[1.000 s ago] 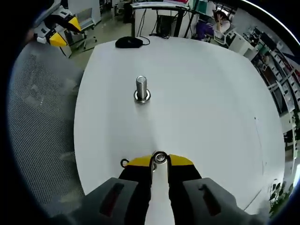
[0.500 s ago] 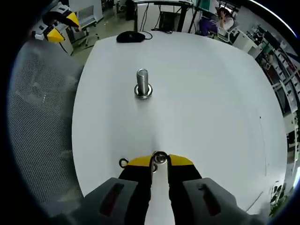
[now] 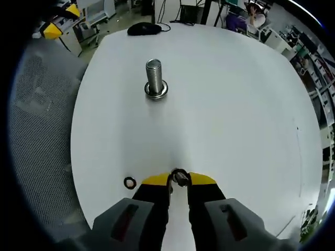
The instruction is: Place the washer onto the threaded stud by aligning its center hole with the stud, sliding it down to the base, and recovering from edge contact or off-axis alignment until the washer reaches the visible bottom stop.
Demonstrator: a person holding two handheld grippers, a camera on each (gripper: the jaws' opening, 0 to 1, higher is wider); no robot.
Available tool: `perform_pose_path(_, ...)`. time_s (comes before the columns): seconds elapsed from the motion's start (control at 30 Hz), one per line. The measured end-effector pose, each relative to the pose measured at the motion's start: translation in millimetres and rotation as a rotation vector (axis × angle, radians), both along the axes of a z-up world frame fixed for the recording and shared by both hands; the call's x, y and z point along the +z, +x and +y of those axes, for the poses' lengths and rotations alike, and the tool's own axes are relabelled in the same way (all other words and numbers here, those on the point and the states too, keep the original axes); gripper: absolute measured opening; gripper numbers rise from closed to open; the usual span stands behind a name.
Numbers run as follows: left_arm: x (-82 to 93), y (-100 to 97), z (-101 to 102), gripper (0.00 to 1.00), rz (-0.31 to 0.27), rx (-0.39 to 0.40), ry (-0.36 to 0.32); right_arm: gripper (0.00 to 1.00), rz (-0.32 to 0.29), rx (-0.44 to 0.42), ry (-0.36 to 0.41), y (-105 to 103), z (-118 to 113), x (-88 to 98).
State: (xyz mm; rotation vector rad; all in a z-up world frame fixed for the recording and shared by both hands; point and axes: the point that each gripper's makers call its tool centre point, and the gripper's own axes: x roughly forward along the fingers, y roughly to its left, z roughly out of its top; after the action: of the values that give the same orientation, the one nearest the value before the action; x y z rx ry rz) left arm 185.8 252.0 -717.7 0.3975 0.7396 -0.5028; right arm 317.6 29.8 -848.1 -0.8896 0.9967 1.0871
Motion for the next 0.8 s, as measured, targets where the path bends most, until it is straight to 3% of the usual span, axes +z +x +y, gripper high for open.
perform_pose_path(0.33, -0.3, -1.1, -1.8, 0.21, 0.005, -0.006, -0.004, 0.15, 0.032, -0.066, 0.005, -1.4, -3.2, -12.5)
perform_pose_path(0.8, -0.1, -1.3, -3.3, 0.21, 0.008, -0.012, -0.016, 0.18, 0.038, -0.136, 0.024, -6.5, -17.8, -11.7)
